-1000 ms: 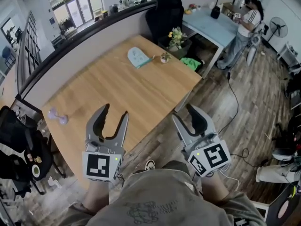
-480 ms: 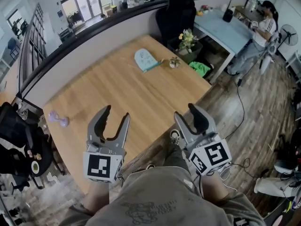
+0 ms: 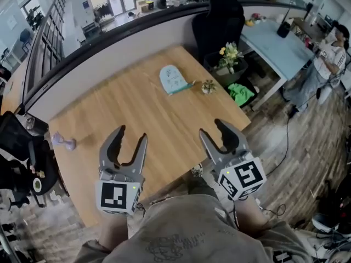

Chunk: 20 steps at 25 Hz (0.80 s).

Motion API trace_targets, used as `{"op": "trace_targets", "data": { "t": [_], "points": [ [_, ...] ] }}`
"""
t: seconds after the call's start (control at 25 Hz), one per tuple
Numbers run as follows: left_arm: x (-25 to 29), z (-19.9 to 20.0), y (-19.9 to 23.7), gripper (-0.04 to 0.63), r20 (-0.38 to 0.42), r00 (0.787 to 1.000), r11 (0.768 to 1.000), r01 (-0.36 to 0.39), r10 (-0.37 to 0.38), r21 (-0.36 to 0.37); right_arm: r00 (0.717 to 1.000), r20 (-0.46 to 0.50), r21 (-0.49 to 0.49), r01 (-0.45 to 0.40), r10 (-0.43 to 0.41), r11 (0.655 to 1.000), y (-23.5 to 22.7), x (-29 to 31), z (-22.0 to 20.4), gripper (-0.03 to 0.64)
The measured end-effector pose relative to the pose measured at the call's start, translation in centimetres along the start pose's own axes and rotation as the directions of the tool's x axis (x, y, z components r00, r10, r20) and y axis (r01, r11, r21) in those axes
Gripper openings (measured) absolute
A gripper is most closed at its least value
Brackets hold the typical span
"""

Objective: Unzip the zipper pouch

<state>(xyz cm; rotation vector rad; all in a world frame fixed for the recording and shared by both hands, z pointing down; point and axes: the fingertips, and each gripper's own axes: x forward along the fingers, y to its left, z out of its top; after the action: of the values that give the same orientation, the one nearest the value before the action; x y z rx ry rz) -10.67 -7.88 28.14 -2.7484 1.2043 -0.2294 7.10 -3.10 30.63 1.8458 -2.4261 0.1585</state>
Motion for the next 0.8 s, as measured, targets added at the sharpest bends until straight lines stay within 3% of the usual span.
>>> {"op": "trace_targets", "data": {
  "t": [0.2, 0.44, 0.8],
  "points": [
    [4.4, 0.0, -0.1, 0.207, -0.052, 0.993, 0.995, -0.104, 0.104, -0.002, 0.995, -0.012, 0.000, -0.094, 0.094, 0.996, -5.0, 3.4, 0.4, 0.201],
    [9.1, 0.3, -0.2, 0.207, -0.101, 0.969, 0.974, -0.226, 0.224, -0.005, 0.975, -0.039, 0.002, -0.219, 0.218, 0.976, -10.0, 7.3, 0.2, 0.201],
    [13.5, -0.5, -0.9, 0.207, -0.145, 0.937, 0.947, -0.321, 0.317, -0.001, 0.945, -0.072, -0.017, -0.322, 0.320, 0.947, -14.8, 11.3, -0.4, 0.200]
  ]
}}
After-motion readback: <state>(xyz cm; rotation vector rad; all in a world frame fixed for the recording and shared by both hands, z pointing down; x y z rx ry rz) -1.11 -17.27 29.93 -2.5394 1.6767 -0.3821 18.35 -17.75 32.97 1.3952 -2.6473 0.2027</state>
